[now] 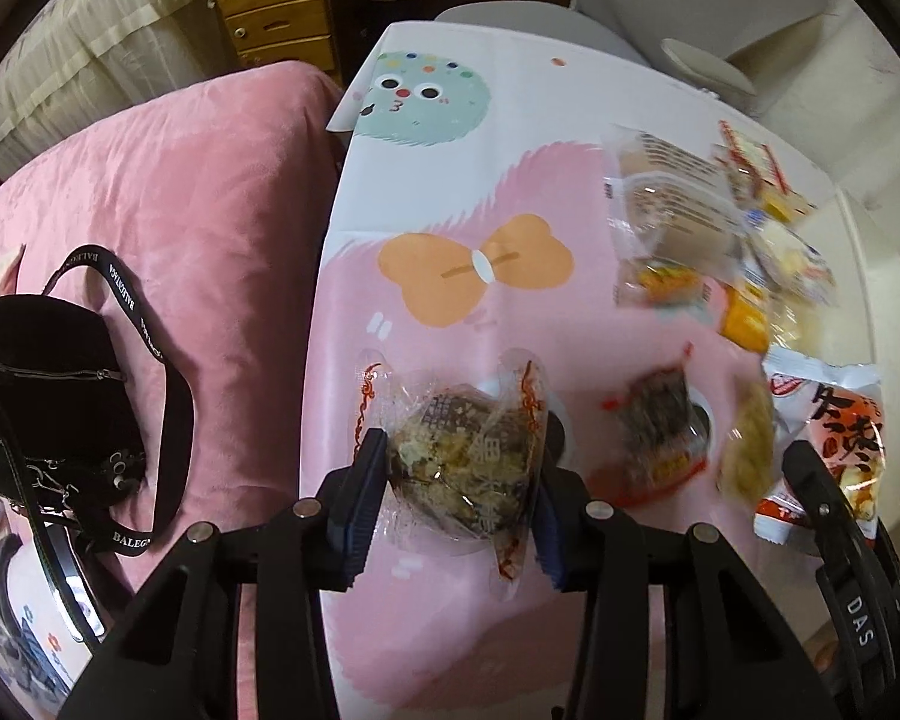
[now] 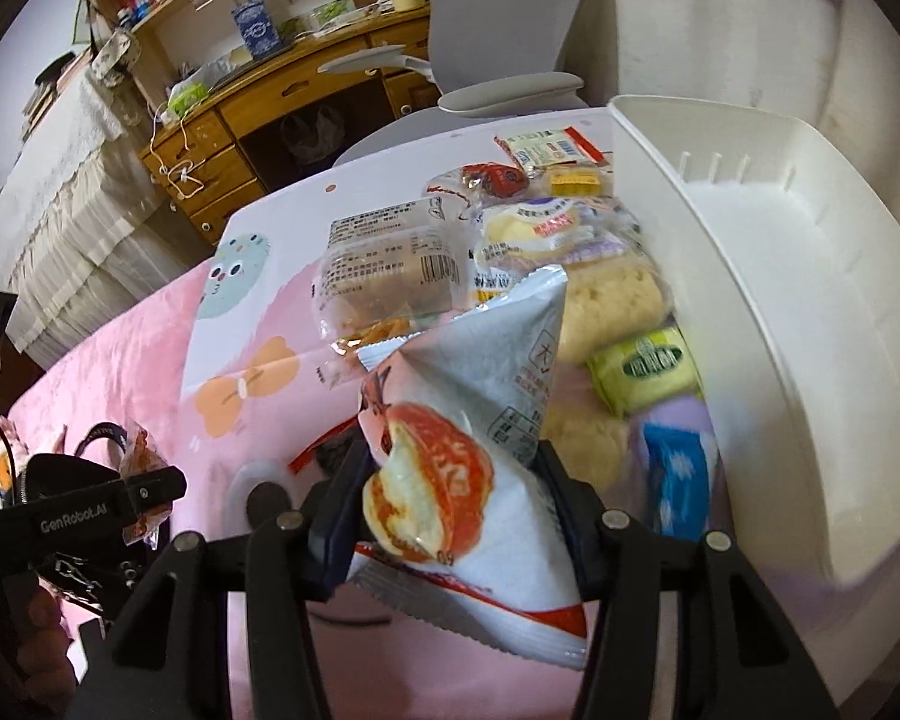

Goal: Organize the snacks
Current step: 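Carry the white chip bag with right tool while left tool carries its snack to tray, then open right tool over the tray while left tool releases its snack inside, then withdraw both open tools from the tray back to the snack pile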

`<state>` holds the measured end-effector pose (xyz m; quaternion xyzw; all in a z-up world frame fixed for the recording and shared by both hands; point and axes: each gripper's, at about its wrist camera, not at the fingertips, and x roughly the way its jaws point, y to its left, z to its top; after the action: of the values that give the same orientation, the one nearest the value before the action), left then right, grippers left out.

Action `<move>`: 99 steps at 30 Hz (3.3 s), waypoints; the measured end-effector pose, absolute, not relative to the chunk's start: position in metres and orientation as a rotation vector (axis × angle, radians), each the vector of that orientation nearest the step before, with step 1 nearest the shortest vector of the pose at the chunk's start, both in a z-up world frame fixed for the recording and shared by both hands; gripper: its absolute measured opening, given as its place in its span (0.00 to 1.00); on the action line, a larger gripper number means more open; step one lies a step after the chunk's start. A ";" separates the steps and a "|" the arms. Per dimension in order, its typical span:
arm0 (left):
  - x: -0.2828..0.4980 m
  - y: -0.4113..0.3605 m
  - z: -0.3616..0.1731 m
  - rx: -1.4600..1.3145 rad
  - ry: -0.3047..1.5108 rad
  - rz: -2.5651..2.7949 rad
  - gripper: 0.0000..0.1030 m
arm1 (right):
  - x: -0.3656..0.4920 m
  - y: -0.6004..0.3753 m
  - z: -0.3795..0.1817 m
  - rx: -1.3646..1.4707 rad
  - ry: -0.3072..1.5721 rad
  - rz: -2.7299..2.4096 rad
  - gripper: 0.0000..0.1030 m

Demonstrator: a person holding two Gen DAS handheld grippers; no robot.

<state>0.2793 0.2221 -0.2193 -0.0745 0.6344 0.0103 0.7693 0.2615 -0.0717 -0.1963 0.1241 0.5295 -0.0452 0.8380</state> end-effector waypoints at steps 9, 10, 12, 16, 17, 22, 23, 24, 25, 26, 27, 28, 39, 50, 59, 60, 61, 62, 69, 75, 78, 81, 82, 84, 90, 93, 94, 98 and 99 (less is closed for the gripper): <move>0.228 0.213 -0.180 -0.130 1.332 -0.108 0.41 | 0.204 -0.070 -0.165 0.342 1.108 -0.156 0.51; 0.221 0.210 -0.174 -0.124 1.327 -0.129 0.41 | 0.200 -0.070 -0.163 0.348 1.107 -0.165 0.51; 0.214 0.205 -0.167 -0.117 1.323 -0.163 0.41 | 0.188 -0.073 -0.157 0.363 1.112 -0.191 0.51; 0.200 0.191 -0.151 -0.109 1.307 -0.239 0.41 | 0.167 -0.083 -0.145 0.397 1.107 -0.220 0.51; 0.198 0.187 -0.146 -0.108 1.302 -0.256 0.41 | 0.162 -0.087 -0.139 0.400 1.100 -0.227 0.51; 0.188 0.160 -0.126 -0.074 1.252 -0.334 0.41 | 0.143 -0.101 -0.121 0.403 1.059 -0.239 0.51; 0.188 0.155 -0.123 -0.069 1.242 -0.342 0.41 | 0.140 -0.105 -0.118 0.403 1.050 -0.238 0.51; 0.187 0.148 -0.119 -0.065 1.231 -0.348 0.41 | 0.139 -0.108 -0.116 0.403 1.044 -0.237 0.51; 0.187 0.142 -0.115 -0.062 1.218 -0.352 0.41 | 0.137 -0.112 -0.114 0.404 1.037 -0.232 0.51; 0.186 0.136 -0.112 -0.061 1.208 -0.352 0.41 | 0.136 -0.118 -0.112 0.405 1.031 -0.226 0.51; 0.186 0.130 -0.109 -0.060 1.197 -0.353 0.41 | 0.135 -0.124 -0.110 0.406 1.027 -0.221 0.51; 0.186 0.121 -0.105 -0.061 1.185 -0.353 0.41 | 0.134 -0.128 -0.109 0.407 1.024 -0.218 0.51; 0.178 0.034 -0.081 -0.089 1.101 -0.347 0.41 | 0.138 -0.206 -0.095 0.395 1.012 -0.102 0.51; 0.188 -0.049 -0.075 -0.138 1.005 -0.340 0.42 | 0.157 -0.286 -0.095 0.341 1.021 0.001 0.52; 0.223 -0.112 -0.076 -0.123 0.932 -0.354 0.42 | 0.183 -0.339 -0.098 0.296 1.020 0.032 0.52; 0.228 -0.119 -0.079 -0.124 0.932 -0.356 0.42 | 0.184 -0.342 -0.098 0.291 1.018 0.035 0.52; 0.233 -0.123 -0.081 -0.127 0.932 -0.359 0.42 | 0.187 -0.347 -0.097 0.278 1.012 0.038 0.52; 0.237 -0.127 -0.084 -0.131 0.934 -0.360 0.42 | 0.189 -0.350 -0.097 0.272 1.008 0.038 0.52; 0.261 -0.144 -0.100 -0.163 0.957 -0.341 0.66 | 0.201 -0.373 -0.103 0.267 1.024 0.029 0.57; 0.270 -0.144 -0.107 -0.196 0.962 -0.269 0.73 | 0.202 -0.377 -0.109 0.257 1.044 0.034 0.63; 0.271 -0.141 -0.105 -0.187 0.923 -0.213 0.73 | 0.203 -0.372 -0.109 0.224 1.038 0.024 0.64; 0.272 -0.134 -0.103 -0.180 0.891 -0.161 0.76 | 0.204 -0.364 -0.111 0.196 1.034 0.032 0.64; 0.272 -0.130 -0.102 -0.187 0.881 -0.146 0.76 | 0.204 -0.361 -0.112 0.187 1.032 0.039 0.64; 0.270 -0.119 -0.102 -0.203 0.865 -0.123 0.77 | 0.201 -0.354 -0.113 0.175 1.029 0.048 0.64; 0.254 -0.085 -0.102 -0.212 0.833 -0.058 0.81 | 0.192 -0.325 -0.119 0.139 1.041 0.107 0.64; 0.244 -0.066 -0.109 -0.206 0.849 -0.033 0.81 | 0.187 -0.311 -0.124 0.134 1.049 0.126 0.64; 0.241 -0.059 -0.111 -0.203 0.856 -0.027 0.81 | 0.185 -0.304 -0.126 0.133 1.054 0.132 0.64; 0.228 -0.033 -0.119 -0.207 0.892 -0.005 0.81 | 0.179 -0.284 -0.130 0.138 1.062 0.143 0.64; 0.224 -0.026 -0.121 -0.210 0.902 -0.004 0.81 | 0.178 -0.280 -0.130 0.138 1.063 0.142 0.64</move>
<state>0.2242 -0.0263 -0.1209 -0.1011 0.4352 -0.0019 0.8946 0.1780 -0.2797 -0.1302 0.0658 0.5058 0.0676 0.8575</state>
